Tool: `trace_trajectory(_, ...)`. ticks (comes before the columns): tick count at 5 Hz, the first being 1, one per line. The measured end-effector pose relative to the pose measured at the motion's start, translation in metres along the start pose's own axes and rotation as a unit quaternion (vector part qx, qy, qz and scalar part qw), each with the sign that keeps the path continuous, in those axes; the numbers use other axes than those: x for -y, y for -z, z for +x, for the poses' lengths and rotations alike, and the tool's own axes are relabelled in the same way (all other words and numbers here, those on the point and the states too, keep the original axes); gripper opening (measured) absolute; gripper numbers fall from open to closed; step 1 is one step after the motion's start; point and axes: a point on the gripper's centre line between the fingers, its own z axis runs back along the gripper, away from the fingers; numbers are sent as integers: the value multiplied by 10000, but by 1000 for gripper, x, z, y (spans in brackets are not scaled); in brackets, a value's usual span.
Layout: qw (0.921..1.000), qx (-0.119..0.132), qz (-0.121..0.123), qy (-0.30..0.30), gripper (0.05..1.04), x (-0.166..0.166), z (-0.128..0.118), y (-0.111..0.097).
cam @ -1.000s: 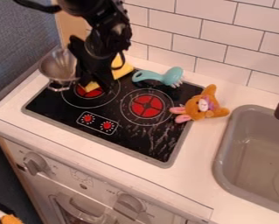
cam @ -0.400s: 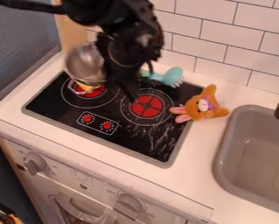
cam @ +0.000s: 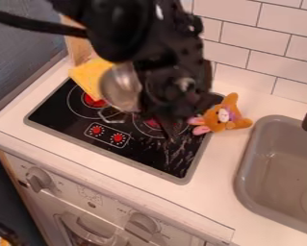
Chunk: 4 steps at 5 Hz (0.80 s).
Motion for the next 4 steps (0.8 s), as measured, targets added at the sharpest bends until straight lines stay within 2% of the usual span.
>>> trace_trajectory(1,9996,142,-163,186,70,21,5,-1)
trace_trajectory(2,9990,193,-223,336,70,36,7,5)
trace_trajectory(4,9988,102,-176,453,70,49,11,23)
